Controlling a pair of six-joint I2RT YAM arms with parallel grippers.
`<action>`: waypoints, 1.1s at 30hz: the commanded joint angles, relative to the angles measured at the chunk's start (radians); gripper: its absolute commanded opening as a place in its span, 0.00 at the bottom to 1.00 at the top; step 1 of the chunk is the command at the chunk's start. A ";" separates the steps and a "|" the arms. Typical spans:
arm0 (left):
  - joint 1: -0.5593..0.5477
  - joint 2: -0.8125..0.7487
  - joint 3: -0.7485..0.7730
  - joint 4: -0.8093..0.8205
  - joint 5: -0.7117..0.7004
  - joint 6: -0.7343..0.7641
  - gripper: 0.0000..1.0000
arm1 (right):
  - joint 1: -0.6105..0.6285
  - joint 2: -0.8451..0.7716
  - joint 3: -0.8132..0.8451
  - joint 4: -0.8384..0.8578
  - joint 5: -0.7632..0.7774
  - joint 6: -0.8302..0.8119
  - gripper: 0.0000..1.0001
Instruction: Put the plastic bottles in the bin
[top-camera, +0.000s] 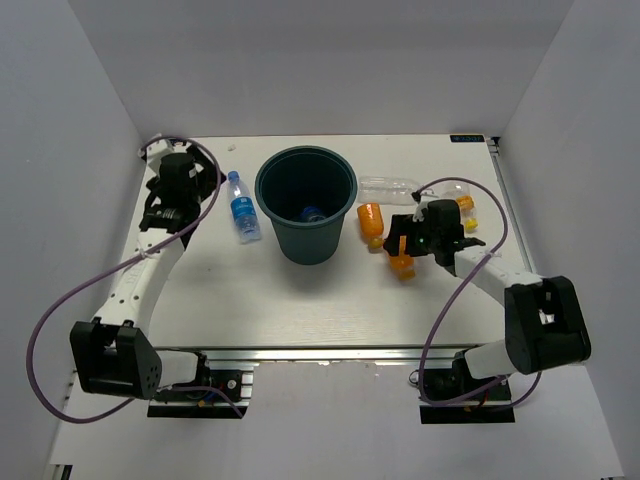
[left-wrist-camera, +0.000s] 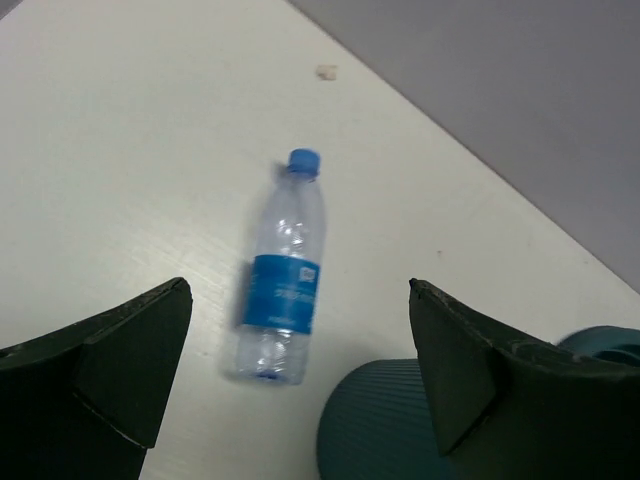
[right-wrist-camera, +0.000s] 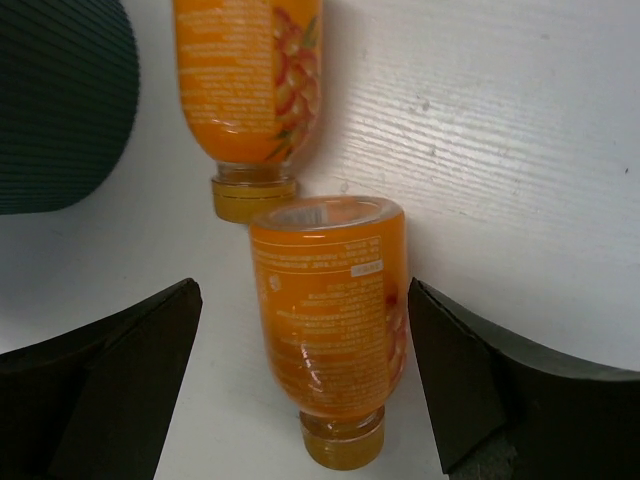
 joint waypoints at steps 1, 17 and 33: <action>0.037 -0.070 -0.094 0.019 0.019 -0.032 0.98 | 0.012 0.058 -0.014 0.053 0.073 0.046 0.87; 0.226 0.045 -0.205 0.076 0.240 -0.015 0.98 | 0.021 -0.277 0.070 -0.018 0.050 0.080 0.40; 0.234 0.032 -0.240 0.131 0.312 0.021 0.98 | 0.401 0.142 0.851 -0.028 -0.117 -0.128 0.61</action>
